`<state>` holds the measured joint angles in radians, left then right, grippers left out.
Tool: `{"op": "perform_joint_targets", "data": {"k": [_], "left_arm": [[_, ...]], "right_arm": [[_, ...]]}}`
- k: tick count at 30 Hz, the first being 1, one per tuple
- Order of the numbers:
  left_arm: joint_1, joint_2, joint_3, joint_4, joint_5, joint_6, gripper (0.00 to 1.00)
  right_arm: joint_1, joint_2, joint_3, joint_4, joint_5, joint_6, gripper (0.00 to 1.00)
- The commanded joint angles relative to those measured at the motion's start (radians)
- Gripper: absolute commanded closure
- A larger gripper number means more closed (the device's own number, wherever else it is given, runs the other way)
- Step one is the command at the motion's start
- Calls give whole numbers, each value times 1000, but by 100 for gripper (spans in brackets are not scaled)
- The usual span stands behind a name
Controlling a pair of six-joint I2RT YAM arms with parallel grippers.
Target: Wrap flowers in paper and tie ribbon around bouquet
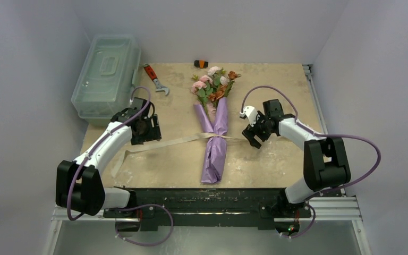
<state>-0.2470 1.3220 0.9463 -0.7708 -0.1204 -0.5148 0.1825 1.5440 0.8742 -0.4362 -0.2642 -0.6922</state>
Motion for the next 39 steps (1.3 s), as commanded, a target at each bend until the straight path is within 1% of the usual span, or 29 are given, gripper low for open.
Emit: {"op": "perform_joint_targets", "data": {"k": [1, 8, 10, 11, 12, 13, 16, 20, 26, 32, 35, 39], "left_arm": [[-11, -26, 23, 31, -17, -19, 30], [-12, -7, 27, 51, -8, -17, 31], [-12, -5, 27, 58, -8, -16, 31], [-12, -2, 28, 58, -8, -14, 31], [-12, -1, 29, 60, -7, -11, 31], [-12, 1, 29, 62, -6, -11, 31], [-12, 5, 32, 66, -3, -7, 32], [-12, 11, 33, 71, 7, -2, 33], [-13, 32, 28, 97, 50, 4, 36], [-15, 40, 15, 127, 63, -1, 38], [-18, 46, 3, 145, 69, -6, 38], [-20, 57, -14, 171, 80, -12, 39]], "right_arm": [[8, -2, -15, 85, 19, -21, 14], [46, 51, -32, 99, 21, -3, 22], [49, 62, -31, 99, 26, 2, 30], [50, 67, -29, 97, 29, 5, 42], [51, 69, -28, 95, 33, 6, 58], [52, 71, -26, 94, 41, 8, 70], [58, 66, -15, 75, 60, 8, 100], [100, 17, 22, 31, 82, 47, 100], [141, -96, 97, -12, 99, 221, 100], [195, -218, 167, -55, 119, 313, 100], [248, -226, 222, -79, 119, 356, 100], [326, -157, 333, -104, 91, 436, 100]]}}
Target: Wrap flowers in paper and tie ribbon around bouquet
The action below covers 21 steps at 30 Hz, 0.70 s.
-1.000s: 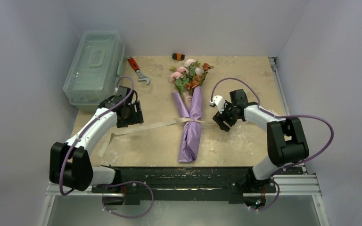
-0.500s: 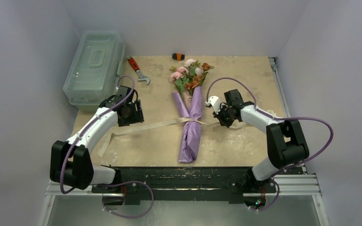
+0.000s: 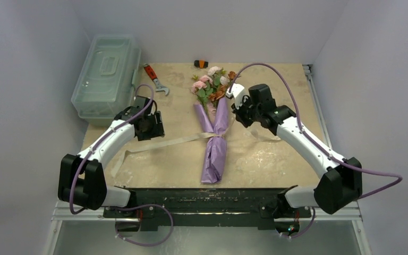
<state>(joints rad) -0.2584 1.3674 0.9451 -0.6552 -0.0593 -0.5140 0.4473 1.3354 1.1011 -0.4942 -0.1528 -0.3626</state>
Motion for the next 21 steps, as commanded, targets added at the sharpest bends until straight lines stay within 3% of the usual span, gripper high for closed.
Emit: {"op": "perform_joint_targets", "data": {"k": [1, 10, 15, 21], "left_arm": [[-9, 16, -14, 60, 19, -14, 39], [-15, 15, -30, 82, 15, -32, 40], [-15, 8, -37, 79, 12, -32, 40], [-15, 8, -43, 81, 14, -26, 40]], "right_arm": [[87, 94, 141, -53, -15, 123, 100], [287, 449, 517, -152, 42, 216, 100], [325, 518, 581, -181, 92, 231, 62], [317, 400, 442, -140, 187, 171, 33]]}}
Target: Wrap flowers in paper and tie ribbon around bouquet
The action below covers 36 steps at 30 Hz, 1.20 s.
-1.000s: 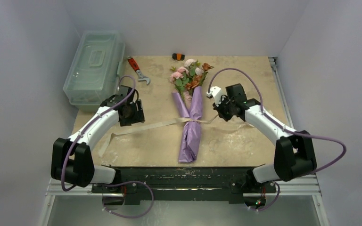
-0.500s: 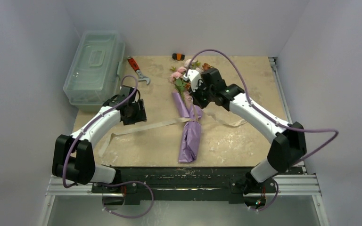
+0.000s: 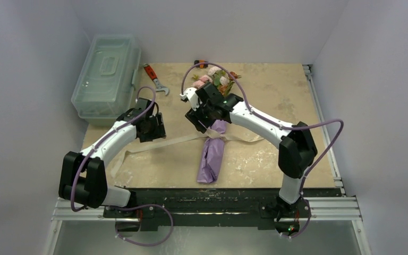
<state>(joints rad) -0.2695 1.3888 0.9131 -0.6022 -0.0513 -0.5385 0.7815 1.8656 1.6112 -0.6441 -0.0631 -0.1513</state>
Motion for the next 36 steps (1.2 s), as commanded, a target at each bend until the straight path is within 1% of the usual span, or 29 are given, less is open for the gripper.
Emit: {"op": "perform_joint_targets", "data": {"k": [1, 3, 6, 8, 11, 13, 17, 21, 26, 31, 35, 36], "left_arm": [[-5, -9, -8, 28, 8, 0, 40], [-4, -2, -4, 30, 13, 2, 40], [-5, 11, 3, 31, 21, 6, 40], [-5, 22, 10, 31, 25, 7, 40], [-5, 30, 14, 33, 28, 8, 41], [-5, 30, 10, 37, 31, 7, 41], [-5, 33, 3, 40, 36, 3, 41], [-5, 34, 7, 39, 37, -1, 41], [-5, 37, 6, 44, 43, -8, 41], [-5, 32, 3, 44, 42, -10, 42], [-5, 26, -3, 41, 41, -8, 42], [-5, 26, -3, 42, 41, -6, 42]], "right_arm": [[-24, -151, -95, 16, 108, -62, 29], [-54, -185, -138, 26, 105, -81, 23], [-103, -234, -164, 29, 7, -112, 13], [-130, -282, -188, 35, -57, -143, 11], [-193, -355, -267, 72, -103, -141, 10], [-223, -398, -338, 105, -130, -141, 12], [-228, -452, -467, 165, -211, -214, 15], [-227, -487, -557, 270, -296, -223, 24], [-227, -472, -578, 336, -386, -209, 30], [-227, -431, -586, 389, -406, -172, 41], [-226, -398, -582, 392, -427, -169, 43], [-226, -394, -582, 392, -430, -168, 45]]}}
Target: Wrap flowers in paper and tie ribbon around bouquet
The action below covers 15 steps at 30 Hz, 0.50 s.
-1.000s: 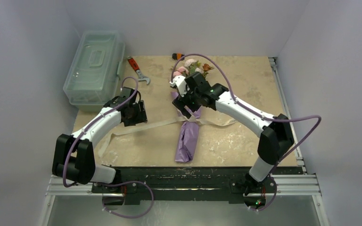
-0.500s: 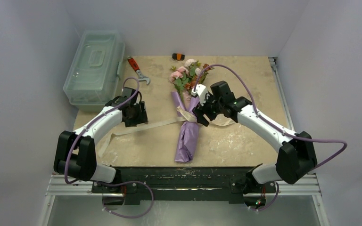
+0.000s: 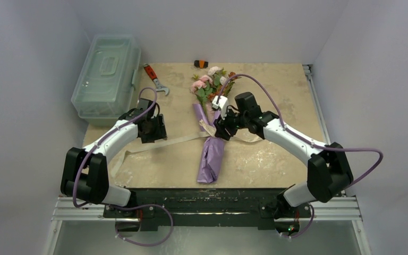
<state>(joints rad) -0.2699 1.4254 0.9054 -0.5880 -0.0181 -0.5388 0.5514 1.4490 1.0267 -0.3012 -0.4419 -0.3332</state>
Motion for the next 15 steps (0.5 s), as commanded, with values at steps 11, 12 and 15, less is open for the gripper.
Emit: {"op": "perform_joint_targets", "data": {"k": [11, 12, 15], "left_arm": [[-5, -14, 4, 28, 2, 5, 42], [-5, -14, 4, 28, 1, 6, 42], [-5, -19, 3, 28, -2, 7, 43]], "right_arm": [[9, 68, 11, 37, -84, 31, 61], [12, 72, 12, 33, -93, 27, 63], [16, 84, 17, 21, -116, 20, 66]]}}
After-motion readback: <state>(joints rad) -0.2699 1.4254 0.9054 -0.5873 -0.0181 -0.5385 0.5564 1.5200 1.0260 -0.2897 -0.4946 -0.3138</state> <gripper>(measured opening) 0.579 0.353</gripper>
